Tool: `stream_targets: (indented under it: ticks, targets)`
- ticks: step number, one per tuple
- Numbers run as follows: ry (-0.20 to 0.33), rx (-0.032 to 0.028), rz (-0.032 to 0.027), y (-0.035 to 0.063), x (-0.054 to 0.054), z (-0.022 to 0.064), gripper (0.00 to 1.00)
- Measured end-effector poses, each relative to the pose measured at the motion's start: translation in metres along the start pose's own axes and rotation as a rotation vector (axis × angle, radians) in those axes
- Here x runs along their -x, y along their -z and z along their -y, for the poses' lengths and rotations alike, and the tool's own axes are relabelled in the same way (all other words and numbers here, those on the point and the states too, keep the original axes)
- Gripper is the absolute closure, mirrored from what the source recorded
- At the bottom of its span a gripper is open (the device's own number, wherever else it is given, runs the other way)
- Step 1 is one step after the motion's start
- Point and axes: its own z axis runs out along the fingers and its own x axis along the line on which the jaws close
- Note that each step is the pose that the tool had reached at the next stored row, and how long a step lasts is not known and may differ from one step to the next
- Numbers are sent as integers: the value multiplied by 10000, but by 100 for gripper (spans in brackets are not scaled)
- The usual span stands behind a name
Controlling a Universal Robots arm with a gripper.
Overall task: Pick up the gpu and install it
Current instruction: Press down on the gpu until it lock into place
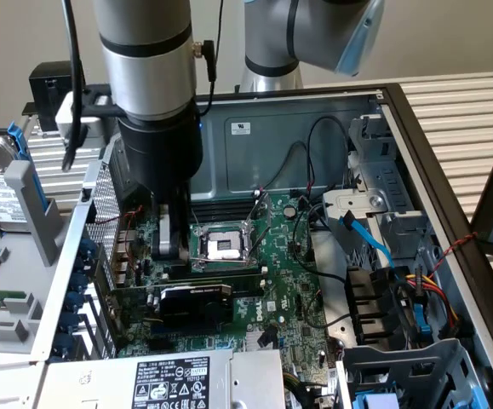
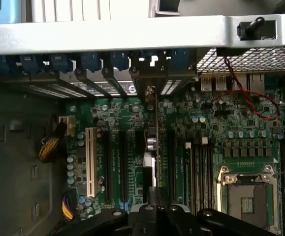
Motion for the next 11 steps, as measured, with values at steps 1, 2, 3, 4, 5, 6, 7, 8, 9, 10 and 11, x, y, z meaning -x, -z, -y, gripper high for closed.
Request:
stream_targets:
  ticks: [1,2,3,4,5,6,7,8,9,10,11]
  targets:
    - [1,-1,1,-1,-1,10,89]
    - [0,1,-1,0,-9,19,89]
    - [1,2,0,-1,-16,26,89]
    - [1,3,-1,-2,-19,27,89]
    - [0,2,1,-9,-20,32,89]
    - [1,2,1,-14,-20,43,89]
    - [1,3,-1,-16,-20,56,89]
    - [1,3,0,-23,-21,64,89]
    - [1,4,-3,-27,-27,67,89]
    - [1,3,-2,-36,-34,70,89]
    - [1,2,1,-50,-40,71,89]
